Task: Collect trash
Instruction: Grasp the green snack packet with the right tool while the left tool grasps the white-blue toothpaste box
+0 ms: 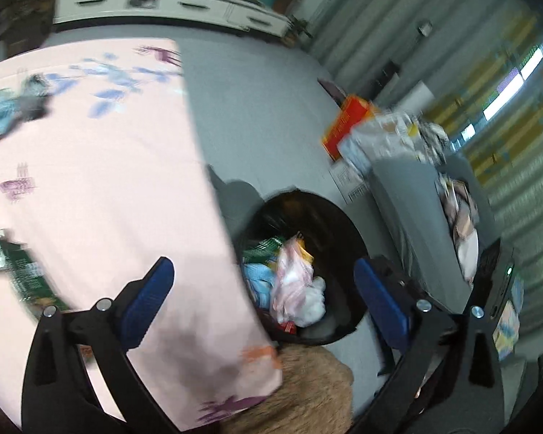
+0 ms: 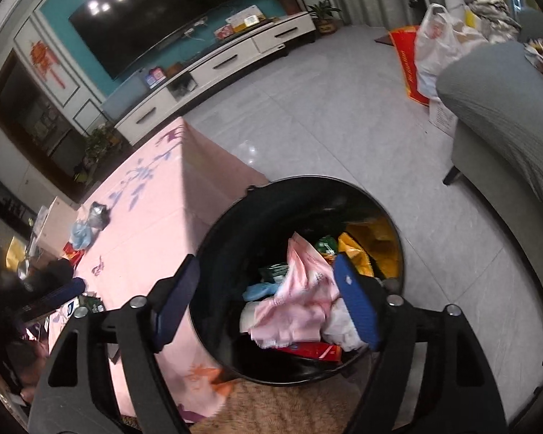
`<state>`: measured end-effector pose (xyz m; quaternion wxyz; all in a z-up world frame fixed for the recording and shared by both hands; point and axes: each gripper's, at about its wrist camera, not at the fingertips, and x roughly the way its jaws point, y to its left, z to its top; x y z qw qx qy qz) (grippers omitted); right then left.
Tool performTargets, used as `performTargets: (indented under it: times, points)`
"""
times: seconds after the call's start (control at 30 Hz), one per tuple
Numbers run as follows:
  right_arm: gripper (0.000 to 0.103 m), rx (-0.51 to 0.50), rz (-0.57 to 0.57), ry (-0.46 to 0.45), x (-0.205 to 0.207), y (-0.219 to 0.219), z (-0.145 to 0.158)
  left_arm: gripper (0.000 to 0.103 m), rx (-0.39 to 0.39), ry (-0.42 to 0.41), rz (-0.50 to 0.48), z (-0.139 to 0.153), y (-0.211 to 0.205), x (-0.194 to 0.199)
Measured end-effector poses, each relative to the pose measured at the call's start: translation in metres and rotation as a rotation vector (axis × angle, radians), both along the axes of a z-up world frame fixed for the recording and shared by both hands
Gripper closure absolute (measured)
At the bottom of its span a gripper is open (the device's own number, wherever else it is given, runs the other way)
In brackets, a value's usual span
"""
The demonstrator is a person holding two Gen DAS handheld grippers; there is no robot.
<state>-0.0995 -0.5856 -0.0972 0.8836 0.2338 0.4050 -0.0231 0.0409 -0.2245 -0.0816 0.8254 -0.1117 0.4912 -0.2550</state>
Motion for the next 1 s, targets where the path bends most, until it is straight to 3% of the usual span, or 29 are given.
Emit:
performTargets:
  times: [0.23, 0.5, 0.73, 1.0]
  points:
    - [0.023, -0.066, 0.184, 0.008, 0.026, 0.074, 0.010, 0.003, 0.055, -0.025, 0.285, 0.014, 0.122, -0.004]
    - [0.023, -0.119, 0.473, 0.058, 0.051, 0.192, 0.002, 0.003, 0.080, 0.072, 0.636, -0.017, 0.247, -0.016]
    - [0.023, -0.230, 0.654, 0.104, 0.068, 0.277, -0.020, 0.003, 0.032, 0.179, 0.723, -0.052, 0.301, -0.021]
    - [0.025, -0.246, 0.718, 0.152, 0.084, 0.314, -0.042, 0.004, -0.067, 0.247, 0.820, -0.080, 0.330, -0.016]
